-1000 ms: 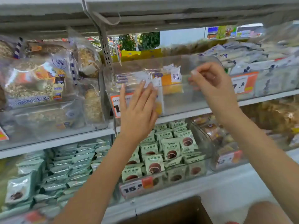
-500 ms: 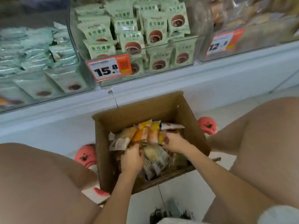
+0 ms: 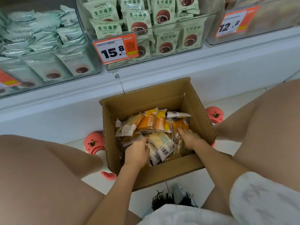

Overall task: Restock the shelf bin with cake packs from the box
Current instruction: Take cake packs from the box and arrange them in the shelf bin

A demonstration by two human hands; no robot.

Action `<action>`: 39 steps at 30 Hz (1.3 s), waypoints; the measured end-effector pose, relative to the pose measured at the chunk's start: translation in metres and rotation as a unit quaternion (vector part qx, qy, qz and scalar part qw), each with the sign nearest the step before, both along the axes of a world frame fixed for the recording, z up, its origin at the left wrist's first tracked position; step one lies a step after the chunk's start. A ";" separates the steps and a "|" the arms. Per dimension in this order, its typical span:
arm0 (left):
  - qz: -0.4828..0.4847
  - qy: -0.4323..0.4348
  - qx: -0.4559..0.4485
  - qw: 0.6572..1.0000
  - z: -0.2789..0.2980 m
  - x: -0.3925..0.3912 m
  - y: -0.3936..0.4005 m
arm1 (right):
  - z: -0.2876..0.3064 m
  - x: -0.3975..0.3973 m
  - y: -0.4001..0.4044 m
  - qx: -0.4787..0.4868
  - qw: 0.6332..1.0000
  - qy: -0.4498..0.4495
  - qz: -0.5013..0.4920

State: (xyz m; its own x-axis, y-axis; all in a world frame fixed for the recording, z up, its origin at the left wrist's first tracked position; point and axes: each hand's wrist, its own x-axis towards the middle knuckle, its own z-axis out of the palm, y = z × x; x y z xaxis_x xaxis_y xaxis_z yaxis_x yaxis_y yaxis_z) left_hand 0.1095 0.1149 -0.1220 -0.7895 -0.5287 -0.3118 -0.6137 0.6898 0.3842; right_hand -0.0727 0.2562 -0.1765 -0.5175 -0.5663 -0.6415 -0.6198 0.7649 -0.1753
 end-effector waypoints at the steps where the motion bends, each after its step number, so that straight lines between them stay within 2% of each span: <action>1: -0.001 -0.002 -0.001 1.000 0.001 0.001 0.000 | -0.001 0.000 0.000 0.003 1.000 -0.001 0.005; 9: 0.031 0.007 0.040 0.999 0.001 0.001 0.000 | 0.015 -0.003 -0.008 0.004 0.998 0.048 0.038; 11: 0.093 0.030 0.096 0.991 -0.002 0.000 -0.003 | 0.033 -0.004 -0.016 -0.033 0.997 0.061 0.034; 13: 0.184 0.049 0.199 0.961 -0.003 -0.005 -0.008 | 0.060 -0.003 -0.025 -0.118 0.990 0.067 0.032; 14: 0.244 0.046 0.277 0.928 -0.002 -0.008 -0.011 | 0.076 -0.001 -0.030 -0.177 0.981 0.065 0.035; 15: 0.307 0.031 0.370 0.876 0.000 -0.010 -0.015 | 0.093 0.003 -0.033 -0.238 0.969 0.055 0.041; 17: 0.397 -0.006 0.562 0.725 0.006 -0.011 -0.020 | 0.120 0.013 -0.039 -0.338 0.940 0.003 0.044; 18: 0.408 -0.005 0.641 0.650 0.008 -0.010 -0.023 | 0.128 0.017 -0.040 -0.369 0.928 -0.045 0.033; 19: 0.407 0.016 0.699 0.588 0.010 -0.009 -0.025 | 0.132 0.021 -0.039 -0.385 0.917 -0.102 0.018; 20: 0.403 0.048 0.734 0.545 0.014 -0.009 -0.027 | 0.131 0.022 -0.037 -0.382 0.912 -0.148 0.006; 21: 0.411 0.086 0.743 0.521 0.017 -0.010 -0.029 | 0.129 0.022 -0.034 -0.374 0.910 -0.179 0.001; 22: 0.429 0.124 0.729 0.519 0.019 -0.013 -0.030 | 0.125 0.022 -0.031 -0.364 0.914 -0.178 -0.002; 24: 0.467 0.181 0.664 0.555 0.021 -0.016 -0.031 | 0.116 0.019 -0.028 -0.367 0.918 -0.142 -0.042; 26: 0.471 0.229 0.633 0.570 0.022 -0.018 -0.031 | 0.110 0.017 -0.030 -0.371 0.902 -0.153 -0.157; 29: 0.437 0.262 0.640 0.576 0.024 -0.020 -0.030 | 0.104 0.021 -0.034 -0.340 0.803 -0.341 -0.353; 31: 0.403 0.273 0.649 0.584 0.028 -0.022 -0.025 | 0.100 0.027 -0.037 -0.311 0.767 -0.410 -0.382; 35: 0.379 0.299 0.624 0.614 0.029 -0.026 -0.021 | 0.089 0.039 -0.043 -0.354 0.745 -0.374 -0.424; 37: 0.391 0.322 0.609 0.611 0.029 -0.026 -0.020 | 0.086 0.041 -0.042 -0.357 0.728 -0.392 -0.436; 39: 0.411 0.340 0.589 0.607 0.028 -0.027 -0.021 | 0.083 0.040 -0.039 -0.352 0.738 -0.390 -0.424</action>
State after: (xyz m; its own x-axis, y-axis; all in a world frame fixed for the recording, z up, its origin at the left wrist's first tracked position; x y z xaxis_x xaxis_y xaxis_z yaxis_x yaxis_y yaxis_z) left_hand 0.0824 0.0941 -0.0940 -0.5681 -0.5569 -0.6059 0.0124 -0.7419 0.6703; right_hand -0.0328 0.2174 -0.0933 -0.5051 -0.5865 -0.6332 0.5289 0.3694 -0.7641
